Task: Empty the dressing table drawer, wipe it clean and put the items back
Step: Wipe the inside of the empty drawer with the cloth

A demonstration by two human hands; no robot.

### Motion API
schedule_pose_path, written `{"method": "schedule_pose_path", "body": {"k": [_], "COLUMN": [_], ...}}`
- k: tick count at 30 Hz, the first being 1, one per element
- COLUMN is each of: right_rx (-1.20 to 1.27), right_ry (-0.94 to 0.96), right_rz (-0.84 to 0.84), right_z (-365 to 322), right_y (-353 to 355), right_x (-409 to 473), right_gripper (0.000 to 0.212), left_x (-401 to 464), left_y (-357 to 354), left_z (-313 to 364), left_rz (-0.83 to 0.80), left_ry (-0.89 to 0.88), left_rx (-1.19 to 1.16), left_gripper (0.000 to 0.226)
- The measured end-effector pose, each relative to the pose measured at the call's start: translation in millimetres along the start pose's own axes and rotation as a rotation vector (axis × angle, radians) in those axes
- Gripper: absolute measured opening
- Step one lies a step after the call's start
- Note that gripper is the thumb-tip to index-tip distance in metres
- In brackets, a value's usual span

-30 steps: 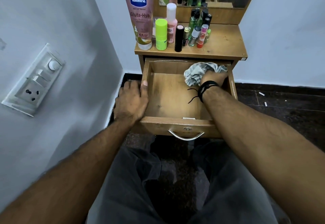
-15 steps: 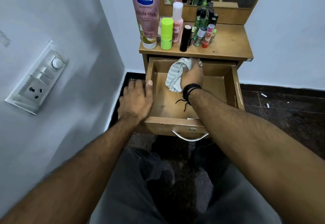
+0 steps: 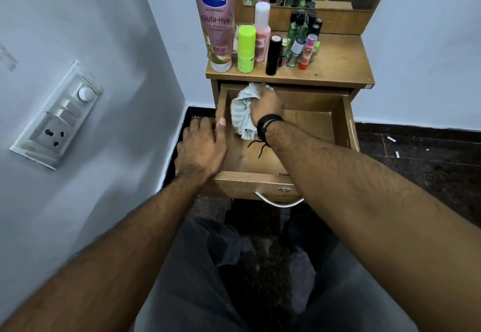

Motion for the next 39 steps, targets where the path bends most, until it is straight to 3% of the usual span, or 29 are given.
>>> {"method": "schedule_pose_path", "body": {"k": [10,14,18,23,26,29,34,37,39], "right_rx": [-0.001,0.061,-0.075,-0.131,-0.268,-0.415,-0.505,-0.497,-0.467], "right_ry": [-0.287,-0.352,-0.192,0.167,0.241,0.273,0.506,0.644,0.666], "right_rz": [0.467,0.477,0.233,-0.146,-0.257,-0.31,-0.432,-0.638,-0.789], "right_z": [51.2,39.2,18.3,-22.5,-35.5,-37.9,-37.9,-28.0,-23.9], "right_y": [97.4,92.7,53.0,-17.3,-40.3,-43.3,-30.6,-11.0,-0.8], "right_x": [11.6,11.3,-2.0,-22.5,-23.5,-23.9,-54.2,-84.6,-101.0], "right_gripper": [0.043,0.043,0.035,0.048,0.053,0.05,0.042,0.032,0.015], "left_x": [-0.4,-1.6,-1.8,-2.3,-1.7,3.1,9.8,7.5,5.9], "left_y": [0.8,1.4,3.2,5.4,7.1,7.2,9.9,11.0,11.4], "left_z": [0.2,1.0,1.6,1.5,1.4,-3.4,-9.8,-9.5,-8.9], "left_rz": [-0.008,0.002,0.009,0.027,0.054,0.089,0.159,0.181,0.19], "left_ry": [-0.008,-0.006,0.006,0.019,0.033,0.067,0.15,0.166,0.164], "left_rx": [-0.004,-0.004,-0.027,-0.07,-0.106,-0.181,-0.327,-0.375,-0.389], "left_gripper": [0.062,0.06,0.059,0.059,0.059,0.052,0.05,0.051,0.051]}}
Point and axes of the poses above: each hand's wrist, its own x-axis towards the middle knuckle, its own y-axis out of the back of the hand, z = x × y, the point moved 3 cm from there along x, towards the middle knuckle, and after that the axes turned 3 degrees about y, right-handed, at the moved point
